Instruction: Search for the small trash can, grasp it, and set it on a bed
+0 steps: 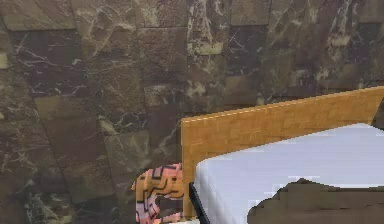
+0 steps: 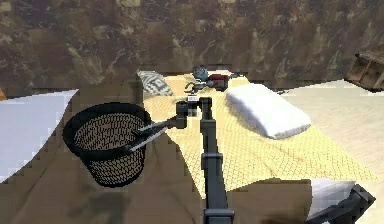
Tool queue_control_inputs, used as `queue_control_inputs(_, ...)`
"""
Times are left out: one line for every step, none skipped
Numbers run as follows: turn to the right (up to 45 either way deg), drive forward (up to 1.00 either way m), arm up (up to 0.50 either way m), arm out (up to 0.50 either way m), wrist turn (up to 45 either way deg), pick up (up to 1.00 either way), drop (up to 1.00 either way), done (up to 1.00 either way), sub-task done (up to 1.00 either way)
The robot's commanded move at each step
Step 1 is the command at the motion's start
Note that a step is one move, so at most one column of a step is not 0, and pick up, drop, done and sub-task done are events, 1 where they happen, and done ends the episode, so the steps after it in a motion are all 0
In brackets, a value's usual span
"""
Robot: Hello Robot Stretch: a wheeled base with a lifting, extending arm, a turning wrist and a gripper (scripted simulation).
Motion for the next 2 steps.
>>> queue_control_inputs(0.0,0.0,0.0,0.0,0.0,0.0,1.0,0.0,0.0)
queue_control_inputs(0.0,0.0,0.1,0.0,0.0,0.0,0.0,0.0,0.0)
